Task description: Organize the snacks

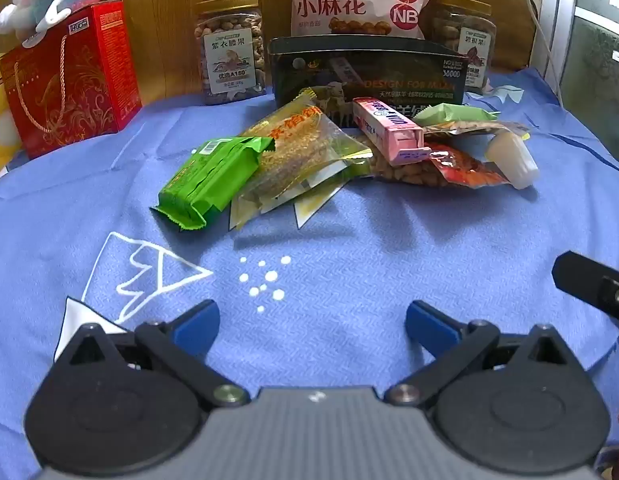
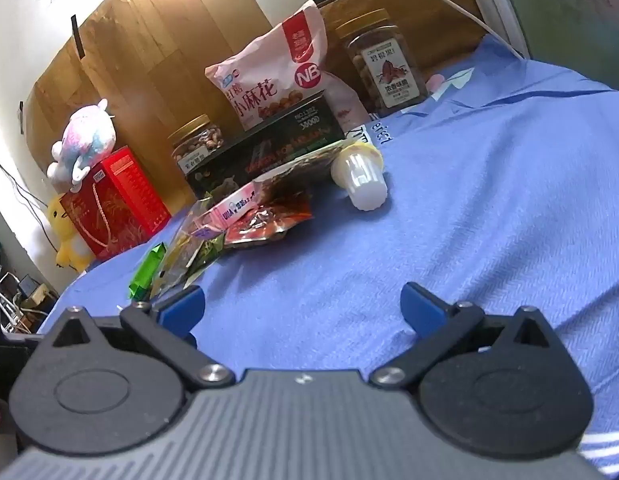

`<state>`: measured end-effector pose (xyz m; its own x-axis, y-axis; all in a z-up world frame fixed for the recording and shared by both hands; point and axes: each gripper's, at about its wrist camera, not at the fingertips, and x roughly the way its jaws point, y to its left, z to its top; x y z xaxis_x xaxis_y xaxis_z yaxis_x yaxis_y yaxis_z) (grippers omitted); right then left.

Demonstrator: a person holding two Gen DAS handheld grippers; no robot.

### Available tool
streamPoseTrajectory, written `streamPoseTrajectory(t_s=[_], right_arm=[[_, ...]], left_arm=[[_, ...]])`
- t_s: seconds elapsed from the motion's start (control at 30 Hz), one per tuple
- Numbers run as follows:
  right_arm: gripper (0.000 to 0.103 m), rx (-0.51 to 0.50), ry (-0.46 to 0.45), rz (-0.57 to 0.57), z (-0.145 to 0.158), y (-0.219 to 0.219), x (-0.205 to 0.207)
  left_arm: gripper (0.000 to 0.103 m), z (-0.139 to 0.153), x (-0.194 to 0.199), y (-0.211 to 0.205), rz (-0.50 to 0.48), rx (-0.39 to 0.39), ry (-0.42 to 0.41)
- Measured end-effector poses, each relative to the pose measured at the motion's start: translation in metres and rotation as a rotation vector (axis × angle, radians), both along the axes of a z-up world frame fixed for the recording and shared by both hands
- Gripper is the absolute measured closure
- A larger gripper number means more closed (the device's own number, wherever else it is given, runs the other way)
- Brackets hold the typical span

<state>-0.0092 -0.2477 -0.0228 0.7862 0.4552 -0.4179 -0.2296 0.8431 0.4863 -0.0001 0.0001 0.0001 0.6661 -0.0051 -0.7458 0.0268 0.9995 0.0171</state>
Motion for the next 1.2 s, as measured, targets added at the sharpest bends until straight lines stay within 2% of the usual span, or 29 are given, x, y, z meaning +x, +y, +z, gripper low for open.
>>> streamPoseTrajectory(t_s=[0.13,0.4,0.5,0.67,0.73,0.83,1.0,1.03,1.13,1.17,1.2], right_arm=[[0.0,-0.021,-0.004,0.005,0.002,0.0,0.002],[0.0,-0.137,-0.039,0.004,0.002,0.018,-0.004],[0.0,-0.18,-0.079,0.016,0.008,0.022,-0.004],[0.0,-0.25,-0.162,0.032,0.017,0.035,-0.007],[0.0,-0.27,-0.188,0.049,0.02,0.042,-0.004],[0.009,-0.286,-0.22,0.083,0.023,0.053,0.002],[0.03,-0.298,-0.283,0.107,0.03,0.07,0.014],[0.031,-0.297,-0.292,0.105,0.029,0.072,0.016],[0.038,-0.293,-0.263,0.121,0.017,0.076,0.019],[0.047,-0.3,-0.245,0.13,0.015,0.078,0.02],[0.049,-0.294,-0.244,0.135,0.015,0.078,0.021]], left_arm=[[0.0,-0.001,-0.001,0.0,-0.002,0.0,-0.01],[0.0,-0.003,-0.026,0.001,-0.061,0.003,-0.09],[0.0,0.002,-0.032,0.009,-0.061,-0.019,-0.111],[0.0,0.017,-0.04,0.02,-0.008,0.005,-0.293],[0.0,0.022,-0.038,0.025,0.008,0.007,-0.335],[0.0,0.03,-0.026,0.036,0.028,0.011,-0.372],[0.0,0.023,-0.02,0.033,0.038,0.068,-0.443],[0.0,0.02,-0.021,0.031,0.032,0.074,-0.445],[0.0,0.01,-0.025,0.027,-0.005,0.091,-0.446],[0.0,0.01,-0.028,0.025,-0.008,0.088,-0.466],[0.0,0.009,-0.031,0.025,-0.011,0.083,-0.481]])
